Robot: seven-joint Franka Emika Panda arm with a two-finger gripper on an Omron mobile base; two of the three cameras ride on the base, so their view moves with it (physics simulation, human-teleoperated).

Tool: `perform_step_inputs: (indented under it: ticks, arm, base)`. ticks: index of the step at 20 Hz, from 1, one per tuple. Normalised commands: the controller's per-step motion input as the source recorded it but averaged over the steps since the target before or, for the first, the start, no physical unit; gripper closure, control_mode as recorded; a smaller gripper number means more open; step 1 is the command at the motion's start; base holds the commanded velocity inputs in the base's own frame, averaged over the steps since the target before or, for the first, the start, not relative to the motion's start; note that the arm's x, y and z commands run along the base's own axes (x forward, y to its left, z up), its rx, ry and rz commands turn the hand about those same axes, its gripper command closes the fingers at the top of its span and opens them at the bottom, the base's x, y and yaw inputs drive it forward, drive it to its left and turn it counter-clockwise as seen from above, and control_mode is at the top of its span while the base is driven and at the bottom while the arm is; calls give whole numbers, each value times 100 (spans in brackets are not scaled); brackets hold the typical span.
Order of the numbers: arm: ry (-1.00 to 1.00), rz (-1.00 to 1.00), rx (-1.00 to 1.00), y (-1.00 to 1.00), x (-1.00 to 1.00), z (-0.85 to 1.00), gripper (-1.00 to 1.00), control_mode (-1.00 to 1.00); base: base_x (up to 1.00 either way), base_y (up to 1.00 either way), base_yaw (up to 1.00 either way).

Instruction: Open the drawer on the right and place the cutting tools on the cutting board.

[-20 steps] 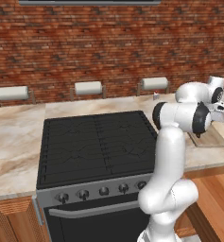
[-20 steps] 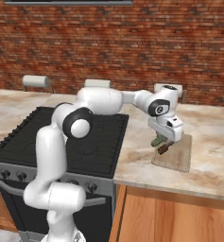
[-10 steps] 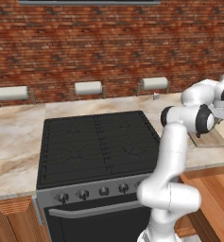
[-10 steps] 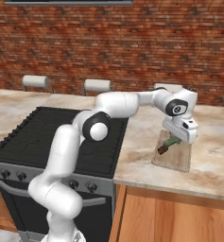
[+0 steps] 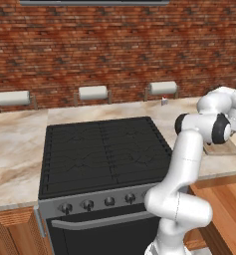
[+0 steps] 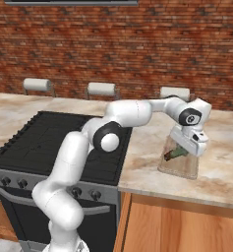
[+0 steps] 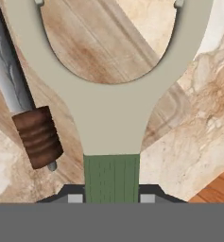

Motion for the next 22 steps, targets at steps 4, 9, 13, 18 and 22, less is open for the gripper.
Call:
perform_step_inputs:
  ticks: [4, 9, 13, 18, 22]
  arm:
    - [-9, 0, -2, 36, -64, -44, 100, -100]
    - [-16, 0, -4, 23, -16, -17, 100, -100]
    - [-19, 0, -4, 28, 11, -4, 100, -100]
    - [-15, -2, -7, 5, 45, 0, 100, -100]
    - [-5, -3, -10, -7, 49, 0, 100, -100]
  base:
    - [0, 0, 0]
    - [0, 0, 0]
    - [0, 0, 0]
    - [0, 0, 0]
    - [0, 0, 0]
